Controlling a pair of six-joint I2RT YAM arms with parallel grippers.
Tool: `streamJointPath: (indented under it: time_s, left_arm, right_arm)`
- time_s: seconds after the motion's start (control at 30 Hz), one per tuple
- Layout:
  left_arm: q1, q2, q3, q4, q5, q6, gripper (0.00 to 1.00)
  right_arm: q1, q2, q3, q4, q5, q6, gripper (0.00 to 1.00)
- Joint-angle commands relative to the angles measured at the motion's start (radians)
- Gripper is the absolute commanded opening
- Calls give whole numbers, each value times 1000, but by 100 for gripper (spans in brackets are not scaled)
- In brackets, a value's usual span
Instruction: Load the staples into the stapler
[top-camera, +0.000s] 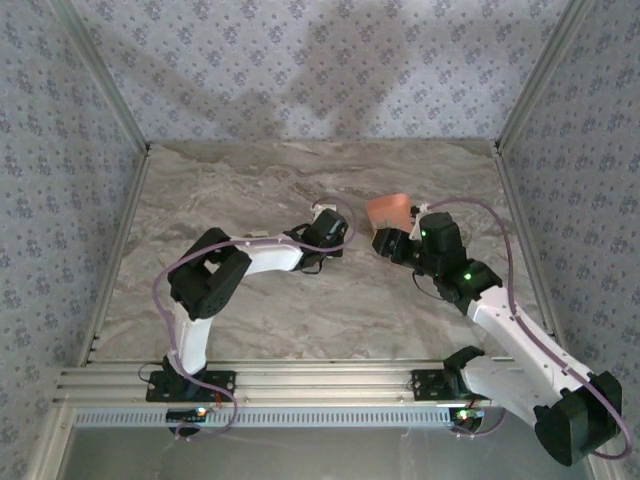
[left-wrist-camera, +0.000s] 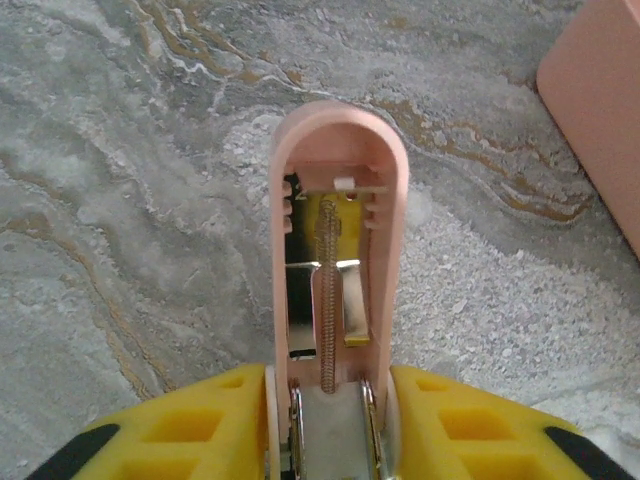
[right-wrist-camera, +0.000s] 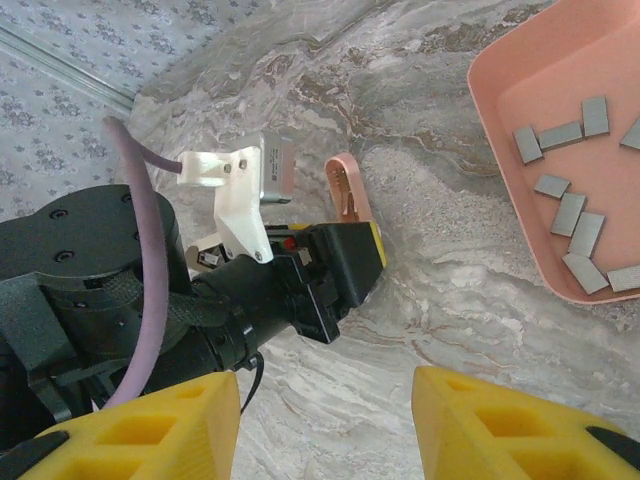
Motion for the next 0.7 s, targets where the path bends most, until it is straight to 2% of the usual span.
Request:
streamJointPath:
  time_s: [0.0, 0.1, 0.27, 0.67]
  left_arm:
    - [-7, 15, 15, 12, -9, -17, 41]
    - [-6, 15, 21, 0, -10, -15, 48]
    - [-6, -3, 31, -20, -13, -12, 50]
    - [-4, -2, 26, -15, 15, -77, 42]
  right_arm:
    - [-7, -19, -9, -14, 11, 3, 50]
    - [-10, -20, -7, -14, 5, 1, 50]
    - [-14, -20, -8, -12, 3, -1, 50]
    - [-16, -26, -9, -10, -6, -1, 50]
